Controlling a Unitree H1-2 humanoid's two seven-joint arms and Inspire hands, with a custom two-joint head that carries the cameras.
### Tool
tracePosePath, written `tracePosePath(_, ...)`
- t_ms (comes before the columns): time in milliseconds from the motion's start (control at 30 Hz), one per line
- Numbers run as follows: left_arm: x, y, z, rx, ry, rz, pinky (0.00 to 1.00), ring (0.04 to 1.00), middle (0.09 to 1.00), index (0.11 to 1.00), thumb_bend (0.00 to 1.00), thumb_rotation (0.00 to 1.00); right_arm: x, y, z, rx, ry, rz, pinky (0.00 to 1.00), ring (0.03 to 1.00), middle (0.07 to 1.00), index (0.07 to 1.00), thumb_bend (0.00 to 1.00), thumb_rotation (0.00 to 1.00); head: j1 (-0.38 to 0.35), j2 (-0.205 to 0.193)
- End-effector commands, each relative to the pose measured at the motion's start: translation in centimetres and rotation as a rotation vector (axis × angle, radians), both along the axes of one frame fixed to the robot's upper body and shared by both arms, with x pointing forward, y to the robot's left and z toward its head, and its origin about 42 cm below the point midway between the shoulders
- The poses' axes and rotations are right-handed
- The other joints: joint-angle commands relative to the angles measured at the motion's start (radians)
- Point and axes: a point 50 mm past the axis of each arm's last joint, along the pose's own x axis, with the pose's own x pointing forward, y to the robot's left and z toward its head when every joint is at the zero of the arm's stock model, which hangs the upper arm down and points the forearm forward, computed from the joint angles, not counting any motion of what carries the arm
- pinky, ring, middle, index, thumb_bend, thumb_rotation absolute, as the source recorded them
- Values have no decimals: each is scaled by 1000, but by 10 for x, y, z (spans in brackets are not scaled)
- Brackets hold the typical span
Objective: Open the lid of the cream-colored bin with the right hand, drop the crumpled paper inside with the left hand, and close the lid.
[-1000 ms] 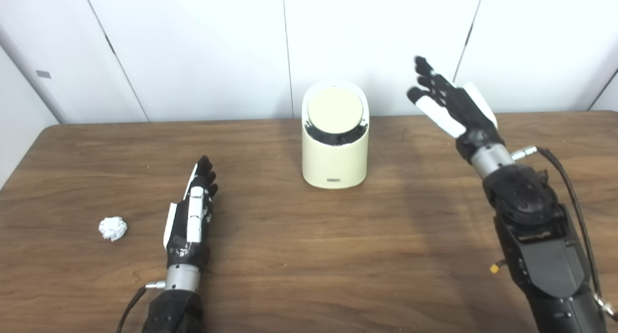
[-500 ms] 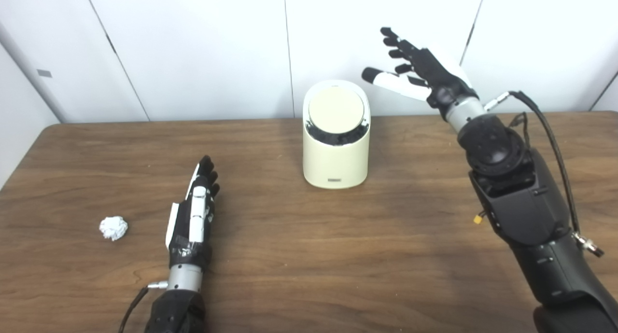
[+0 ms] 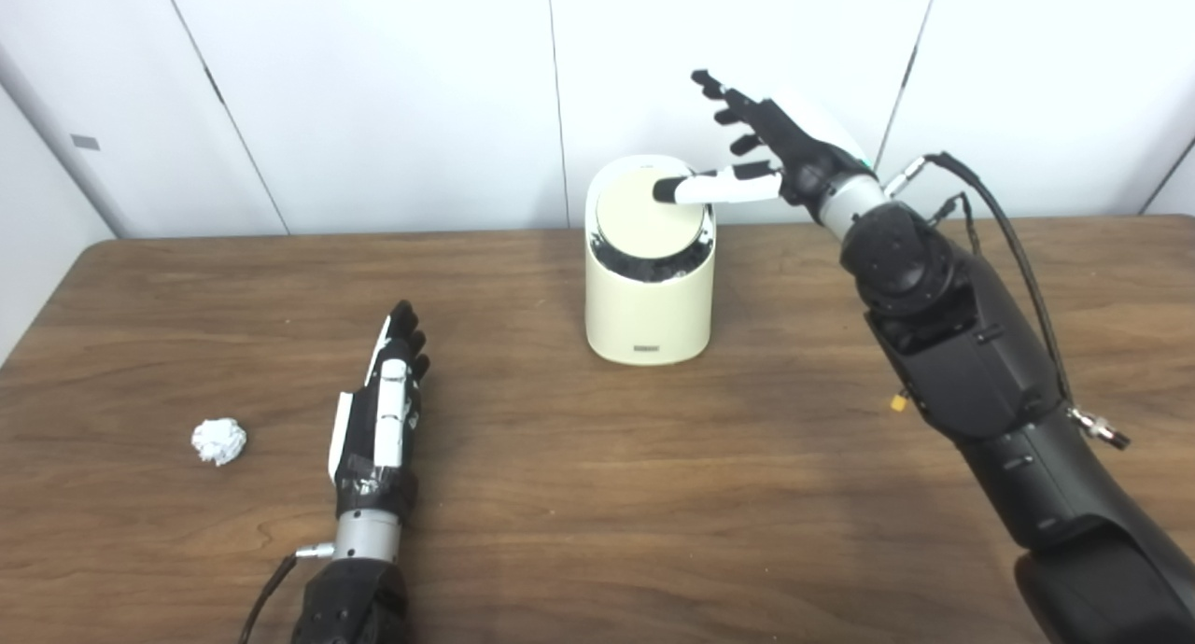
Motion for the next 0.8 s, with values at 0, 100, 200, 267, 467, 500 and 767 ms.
tracePosePath(0,-5,-12,-8,-33,14,-14,1000,1000,1000,999,423,906,6,7,31,-15,-109,30,770,896,942,942,863,489,1,-1)
tracePosePath(100,-4,-14,-8,-35,12,-24,1000,1000,1000,1000,417,903,10,11,27,-30,-119,32,787,899,936,935,865,472,2,-1)
tracePosePath(200,-4,-16,-8,-35,14,-19,1000,1000,1000,1000,415,892,12,15,26,-38,-116,32,801,908,939,937,860,472,4,-2)
tracePosePath(267,-4,-17,-9,-42,12,-18,1000,1000,1000,1000,416,887,14,17,25,-41,-115,35,809,912,941,938,858,470,5,-2)
tracePosePath(467,-4,-19,-8,-33,9,-15,1000,1000,999,998,404,905,19,20,21,-47,-123,45,826,922,939,942,861,444,8,-2)
tracePosePath(500,-4,-19,-8,-35,9,-15,1000,1000,1000,999,409,900,20,20,21,-48,-124,44,830,920,936,940,857,422,10,-2)
tracePosePath(767,-3,-20,-10,-48,7,-13,1000,1000,996,993,428,854,22,17,18,-107,-141,36,853,927,931,935,863,442,18,3)
